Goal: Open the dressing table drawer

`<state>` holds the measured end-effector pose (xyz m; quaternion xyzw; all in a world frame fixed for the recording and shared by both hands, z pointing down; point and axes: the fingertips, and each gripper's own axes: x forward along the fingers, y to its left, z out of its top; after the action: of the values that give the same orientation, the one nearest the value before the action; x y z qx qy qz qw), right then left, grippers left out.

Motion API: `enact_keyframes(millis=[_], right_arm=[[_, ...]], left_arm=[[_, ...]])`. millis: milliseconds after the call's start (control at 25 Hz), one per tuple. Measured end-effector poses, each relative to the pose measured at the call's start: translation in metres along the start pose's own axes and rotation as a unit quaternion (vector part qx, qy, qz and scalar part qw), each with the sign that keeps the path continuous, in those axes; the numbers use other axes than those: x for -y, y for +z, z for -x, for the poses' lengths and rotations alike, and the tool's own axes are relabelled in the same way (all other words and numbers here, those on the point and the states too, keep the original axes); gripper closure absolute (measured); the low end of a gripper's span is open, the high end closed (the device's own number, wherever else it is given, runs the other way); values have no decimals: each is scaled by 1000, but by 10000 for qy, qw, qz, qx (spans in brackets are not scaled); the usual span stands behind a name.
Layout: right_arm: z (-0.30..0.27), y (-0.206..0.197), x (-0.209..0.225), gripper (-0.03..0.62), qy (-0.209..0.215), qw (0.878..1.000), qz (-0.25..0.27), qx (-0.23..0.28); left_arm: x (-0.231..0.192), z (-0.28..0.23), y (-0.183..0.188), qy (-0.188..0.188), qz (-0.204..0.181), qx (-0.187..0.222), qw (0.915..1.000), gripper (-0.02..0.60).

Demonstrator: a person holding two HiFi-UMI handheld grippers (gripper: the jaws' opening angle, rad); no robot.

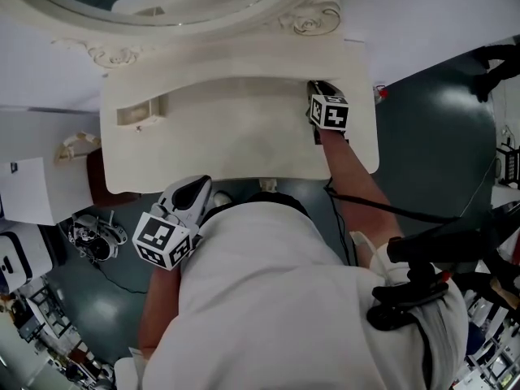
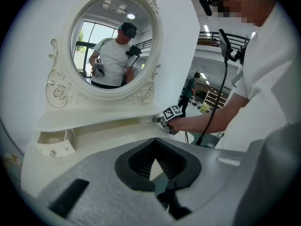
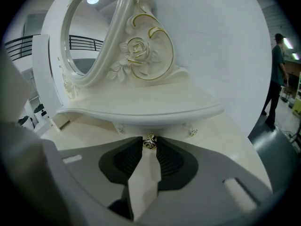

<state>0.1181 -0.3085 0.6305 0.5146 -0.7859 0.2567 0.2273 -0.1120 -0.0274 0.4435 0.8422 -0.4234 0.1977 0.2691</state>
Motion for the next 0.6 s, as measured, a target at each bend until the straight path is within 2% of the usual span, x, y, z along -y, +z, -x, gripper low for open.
enact_keyframes(millis=[600], right_arm=[[15, -14, -2, 499, -21, 10000, -6, -51]], left_arm=[[6, 0, 4, -117, -116, 12, 9999, 578]])
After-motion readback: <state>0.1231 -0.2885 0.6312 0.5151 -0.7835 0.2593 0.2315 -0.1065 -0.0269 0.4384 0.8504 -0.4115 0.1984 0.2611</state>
